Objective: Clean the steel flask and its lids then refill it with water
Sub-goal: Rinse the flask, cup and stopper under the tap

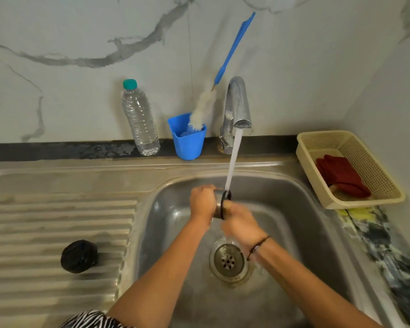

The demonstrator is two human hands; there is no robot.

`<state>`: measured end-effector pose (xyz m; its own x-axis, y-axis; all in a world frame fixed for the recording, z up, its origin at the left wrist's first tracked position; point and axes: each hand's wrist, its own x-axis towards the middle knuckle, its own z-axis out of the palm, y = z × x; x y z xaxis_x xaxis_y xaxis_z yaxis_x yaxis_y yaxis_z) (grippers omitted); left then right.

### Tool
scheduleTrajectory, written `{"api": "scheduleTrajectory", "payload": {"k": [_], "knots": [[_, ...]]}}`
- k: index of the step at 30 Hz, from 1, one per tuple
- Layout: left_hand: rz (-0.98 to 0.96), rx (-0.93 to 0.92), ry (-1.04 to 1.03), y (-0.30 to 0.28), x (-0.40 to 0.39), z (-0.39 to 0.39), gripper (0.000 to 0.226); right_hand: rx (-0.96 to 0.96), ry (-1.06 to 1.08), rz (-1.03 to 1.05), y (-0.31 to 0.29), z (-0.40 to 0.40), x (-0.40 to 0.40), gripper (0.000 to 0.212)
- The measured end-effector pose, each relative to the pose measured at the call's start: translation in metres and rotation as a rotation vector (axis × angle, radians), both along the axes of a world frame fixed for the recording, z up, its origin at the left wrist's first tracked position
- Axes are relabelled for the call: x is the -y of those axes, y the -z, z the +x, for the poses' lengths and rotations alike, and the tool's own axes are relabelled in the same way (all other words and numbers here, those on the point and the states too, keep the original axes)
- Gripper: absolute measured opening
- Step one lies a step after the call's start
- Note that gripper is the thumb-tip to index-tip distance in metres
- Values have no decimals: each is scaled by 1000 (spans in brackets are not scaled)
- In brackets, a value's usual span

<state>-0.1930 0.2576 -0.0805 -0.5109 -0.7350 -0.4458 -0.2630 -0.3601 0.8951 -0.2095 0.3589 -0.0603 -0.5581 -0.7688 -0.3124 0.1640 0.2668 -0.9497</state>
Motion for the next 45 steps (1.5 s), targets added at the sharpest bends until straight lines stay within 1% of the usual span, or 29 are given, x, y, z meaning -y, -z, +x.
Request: {"api": "scheduleTrajectory", "payload": {"k": [1,3,4,5,6,7,9,11,12,13,14,15,16,19,21,23,24,25,27,28,30,33,35,37,39,41,43,44,45], "knots": [[-103,-35,16,-1,-3,-1,29,187,106,-118,-2,-5,1,58],[-269,-106,19,-10,-9,-4,33,370,249,-270,-13,-10,6,60],[-318,-138,11,-14,-12,-6,34,368,282,-284,-20,-9,8,53],[-334,-172,7,-20,-15,-7,34,302,302,-253,-22,-7,7,40],[-334,-178,13,-26,-16,-9,34,182,297,-187,-22,-4,6,23],[-320,-158,22,-31,-14,-11,35,55,248,-132,-21,-1,2,16],[-221,-89,56,-34,-5,-18,33,-223,39,-33,-15,-4,-9,33],[16,12,102,-35,1,-19,27,-551,-236,115,-15,-18,-20,51],[143,63,132,-35,2,-16,26,-788,-352,207,-17,-28,-22,59],[240,100,179,-35,4,-14,27,-994,-449,255,-18,-36,-21,64],[311,118,237,-36,5,-11,29,-1115,-511,254,-21,-42,-20,65],[353,131,272,-36,8,-10,31,-1124,-525,228,-23,-44,-19,65],[385,121,272,-37,10,-8,32,-1079,-510,195,-22,-41,-17,65],[424,29,153,-44,13,-9,28,-889,-321,128,-17,-20,-7,62],[359,-15,84,-45,11,-9,23,-798,-145,136,-18,-9,1,46],[313,-60,46,-48,7,-8,21,-777,-24,150,-27,-10,3,25],[324,-88,47,-51,5,-6,22,-804,5,147,-35,-12,2,17],[347,-121,68,-53,4,-5,22,-882,32,139,-43,-14,0,13],[417,-200,95,-58,4,-2,23,-1113,55,134,-51,-18,0,13],[450,-226,95,-61,3,0,22,-1191,11,167,-53,-18,0,14],[493,-224,102,-63,0,7,20,-1224,-70,275,-57,-9,1,15],[556,-226,103,-64,-6,20,21,-1369,-16,281,-55,-1,-1,9],[556,-185,98,-61,-8,25,24,-1400,-40,412,-53,4,-1,15],[527,-134,125,-55,-9,31,26,-1307,-104,549,-45,7,-4,27],[475,-119,124,-57,-8,34,27,-1278,-98,561,-40,10,-5,33],[446,-113,116,-55,-7,33,25,-1282,-79,498,-38,10,-5,26],[416,-187,102,-60,-8,36,23,-1259,1,382,-35,10,-2,18],[395,-239,106,-62,-8,37,22,-1175,45,339,-37,9,2,16],[364,-259,133,-63,-8,37,20,-999,99,289,-40,10,5,12]]}}
